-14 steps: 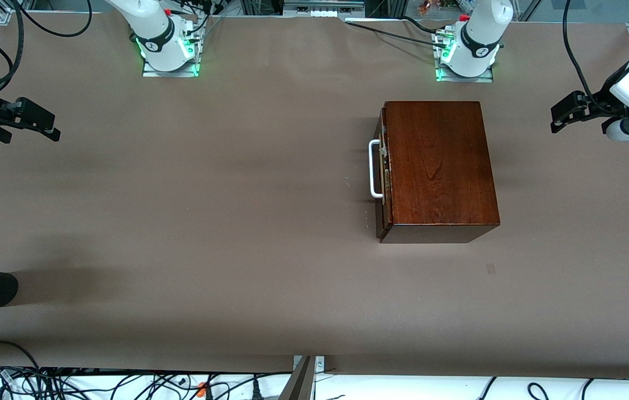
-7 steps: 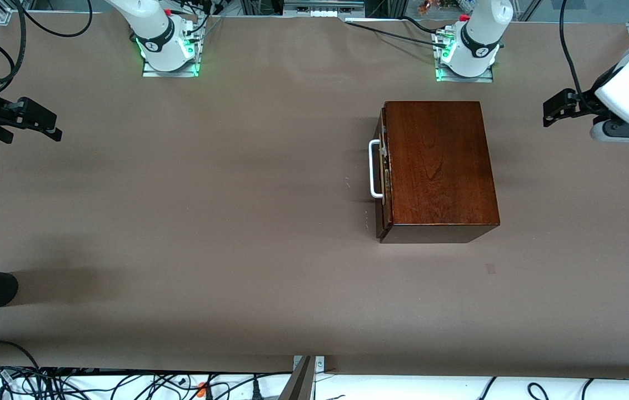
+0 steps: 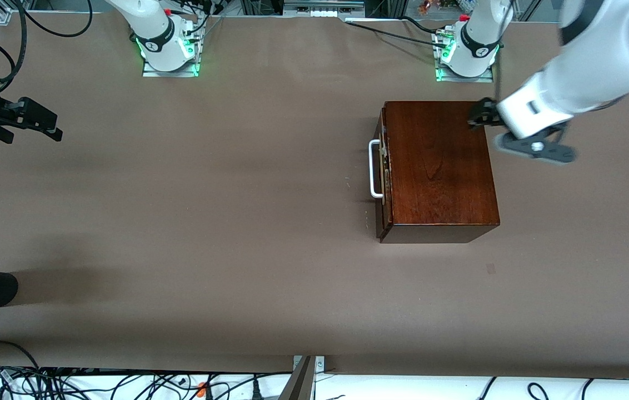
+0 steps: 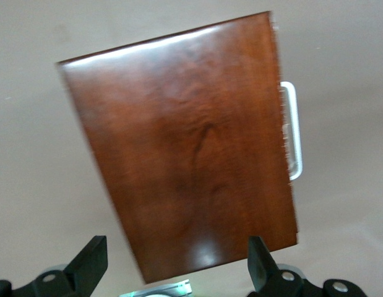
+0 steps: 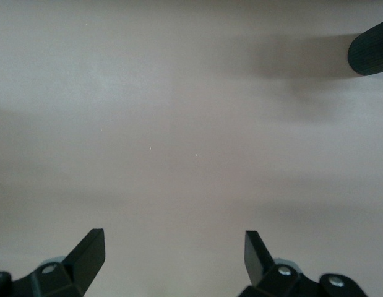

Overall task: Open drawer, take yellow block, close drawer
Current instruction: 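Move the left gripper over the box to the white drawer handle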

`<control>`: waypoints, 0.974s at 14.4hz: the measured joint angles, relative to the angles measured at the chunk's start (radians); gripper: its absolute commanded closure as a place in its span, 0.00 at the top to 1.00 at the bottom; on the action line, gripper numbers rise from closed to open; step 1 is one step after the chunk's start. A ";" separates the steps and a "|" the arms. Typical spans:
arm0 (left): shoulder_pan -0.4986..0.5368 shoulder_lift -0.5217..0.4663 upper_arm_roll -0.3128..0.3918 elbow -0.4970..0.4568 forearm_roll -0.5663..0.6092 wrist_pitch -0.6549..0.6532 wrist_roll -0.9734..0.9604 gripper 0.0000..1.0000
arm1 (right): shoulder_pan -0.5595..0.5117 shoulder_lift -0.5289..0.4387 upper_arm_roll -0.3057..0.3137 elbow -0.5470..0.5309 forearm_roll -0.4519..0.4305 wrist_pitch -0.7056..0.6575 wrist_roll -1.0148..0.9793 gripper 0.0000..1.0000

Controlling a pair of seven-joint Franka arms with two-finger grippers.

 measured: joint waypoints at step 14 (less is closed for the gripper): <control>-0.197 0.299 -0.166 -0.002 0.046 0.235 -0.324 1.00 | 0.000 0.000 0.000 0.001 0.000 0.009 0.000 1.00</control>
